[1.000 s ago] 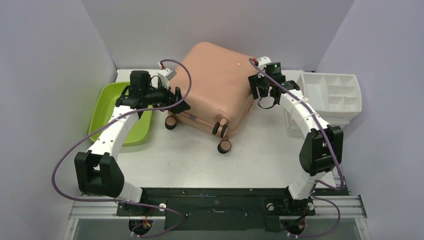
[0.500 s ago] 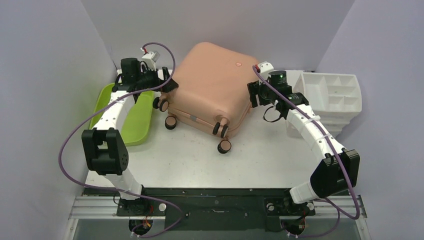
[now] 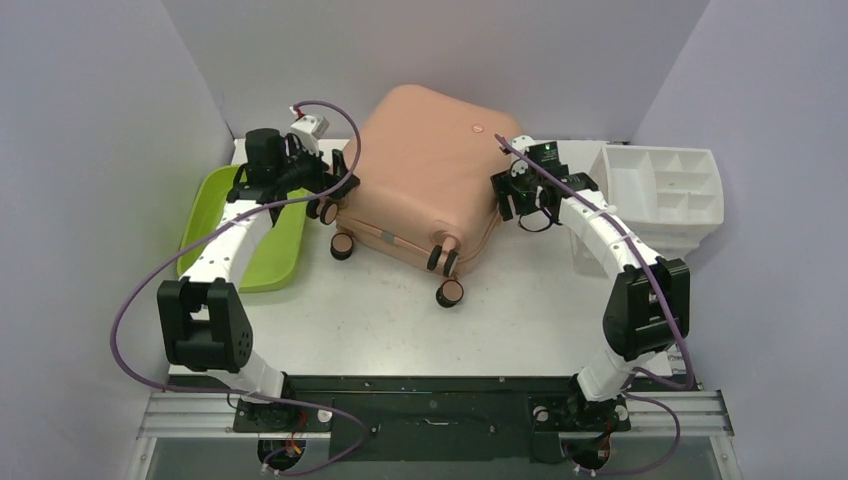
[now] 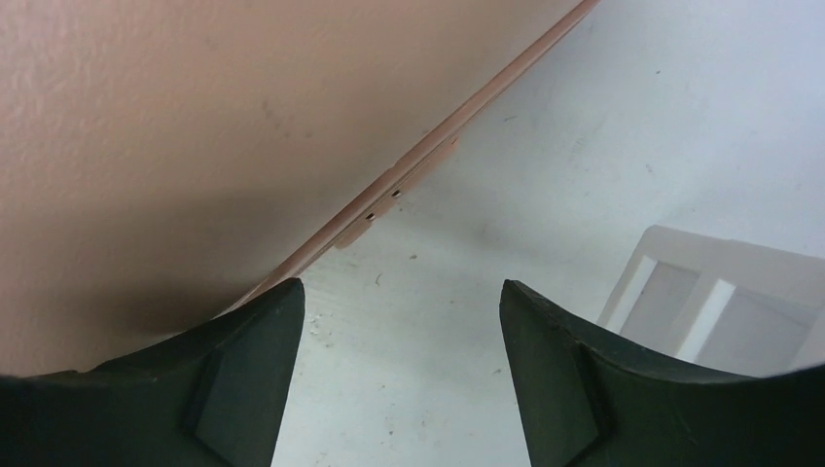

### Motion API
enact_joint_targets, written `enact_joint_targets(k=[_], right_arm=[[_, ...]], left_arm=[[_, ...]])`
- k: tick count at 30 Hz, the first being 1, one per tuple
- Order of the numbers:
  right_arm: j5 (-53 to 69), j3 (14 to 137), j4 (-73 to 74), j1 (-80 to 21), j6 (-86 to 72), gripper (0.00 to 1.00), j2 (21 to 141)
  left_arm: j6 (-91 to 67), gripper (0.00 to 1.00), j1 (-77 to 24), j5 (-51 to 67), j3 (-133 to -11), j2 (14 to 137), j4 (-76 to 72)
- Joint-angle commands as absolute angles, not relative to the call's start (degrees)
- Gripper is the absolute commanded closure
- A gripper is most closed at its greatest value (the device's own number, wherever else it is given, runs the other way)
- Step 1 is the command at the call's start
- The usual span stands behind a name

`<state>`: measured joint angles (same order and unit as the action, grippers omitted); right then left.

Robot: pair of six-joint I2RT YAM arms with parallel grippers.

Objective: Open, take out, and arrange the luggage
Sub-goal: Rotate the luggage at the center of the board.

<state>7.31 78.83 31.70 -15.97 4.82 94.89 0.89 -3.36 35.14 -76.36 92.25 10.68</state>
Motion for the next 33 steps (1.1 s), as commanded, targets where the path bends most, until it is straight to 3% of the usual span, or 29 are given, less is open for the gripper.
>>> enact_joint_targets(k=[1, 12, 26, 30, 33], right_arm=[[11.18, 86.36, 26.54, -16.17, 3.9, 0.3, 95.85], [7.81, 94.02, 28.81, -14.71, 4.81, 0.3, 97.59], [10.63, 87.71, 31.54, -14.59, 10.26, 0.27, 82.45], [13.02, 84.82, 32.38, -14.59, 11.83, 0.27, 77.39], [15.34, 81.33, 32.26, -14.59, 12.31, 0.27, 74.33]], left_arm=[[-0.31, 0.04, -13.08, 47.48, -69.24, 88.99, 22.39], [1.17, 0.04, -17.9, 50.48, -66.07, 86.66, 22.03], [4.37, 0.04, -20.49, 56.63, -64.86, 82.05, 20.6], [13.43, 0.04, -15.48, 56.58, -66.92, 81.33, 25.3], [19.22, 0.04, -6.97, 64.17, -66.71, 82.9, 27.55]])
